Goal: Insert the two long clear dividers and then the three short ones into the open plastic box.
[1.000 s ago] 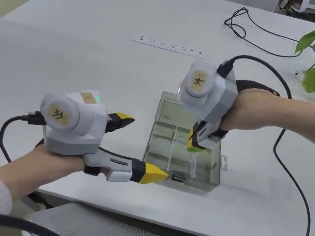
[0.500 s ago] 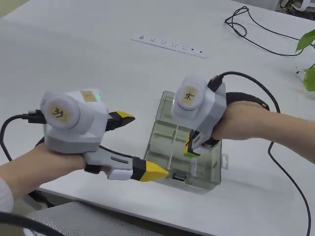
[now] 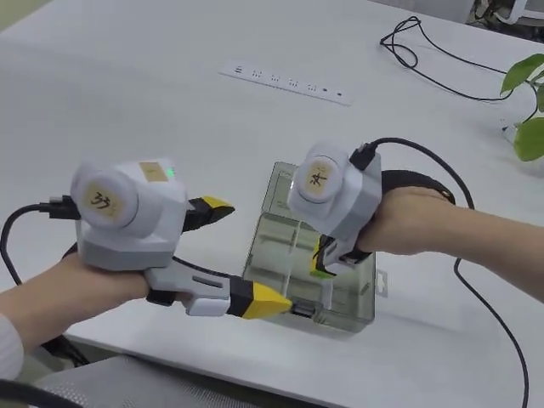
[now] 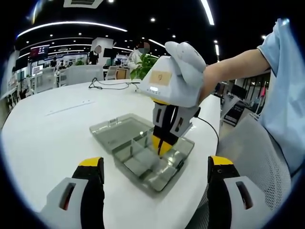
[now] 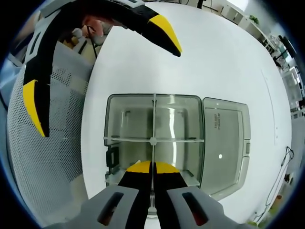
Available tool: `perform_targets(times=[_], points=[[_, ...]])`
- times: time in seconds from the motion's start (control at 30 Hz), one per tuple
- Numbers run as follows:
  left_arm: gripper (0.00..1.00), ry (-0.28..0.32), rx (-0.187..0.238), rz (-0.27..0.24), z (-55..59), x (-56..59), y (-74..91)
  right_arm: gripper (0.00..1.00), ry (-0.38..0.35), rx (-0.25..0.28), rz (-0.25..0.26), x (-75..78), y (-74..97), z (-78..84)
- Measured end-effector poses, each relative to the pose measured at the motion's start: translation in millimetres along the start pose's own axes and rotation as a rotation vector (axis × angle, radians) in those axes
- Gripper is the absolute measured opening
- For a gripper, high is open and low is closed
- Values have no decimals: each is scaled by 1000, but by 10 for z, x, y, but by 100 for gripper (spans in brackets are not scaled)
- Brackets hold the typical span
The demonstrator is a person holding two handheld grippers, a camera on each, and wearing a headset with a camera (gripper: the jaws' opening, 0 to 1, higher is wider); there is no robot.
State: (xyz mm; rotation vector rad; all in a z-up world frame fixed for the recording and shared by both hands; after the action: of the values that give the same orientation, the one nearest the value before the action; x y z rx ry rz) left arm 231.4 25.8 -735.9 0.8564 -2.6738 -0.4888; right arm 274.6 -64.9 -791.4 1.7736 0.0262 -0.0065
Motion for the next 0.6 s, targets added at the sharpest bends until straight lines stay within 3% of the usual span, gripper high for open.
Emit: perform_targets(times=[0.4,0.5,0.6], points=[[91,-11,-5,0,-36,-10,18,3,1,51,-23,4,26,21],[91,-13,-9,-1,-38,-8,22,18,-28,92,-26,19,25,18],[91,-13,-12,0,-33,-2,23,22,-28,108,-22,23,48,45]])
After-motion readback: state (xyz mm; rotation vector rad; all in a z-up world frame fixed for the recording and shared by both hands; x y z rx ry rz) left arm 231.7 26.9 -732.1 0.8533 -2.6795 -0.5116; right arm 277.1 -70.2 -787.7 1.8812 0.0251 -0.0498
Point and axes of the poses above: the centre of the closed fingertips' face, and the gripper's own axes: y roughly backward along the fingers, x roughly to its right, z roughly out of its underside, the point moved 4 cm from there along y, roughly backward along the fingers, and after that the axes turned 1 degree about -y, right-handed, at the moved point
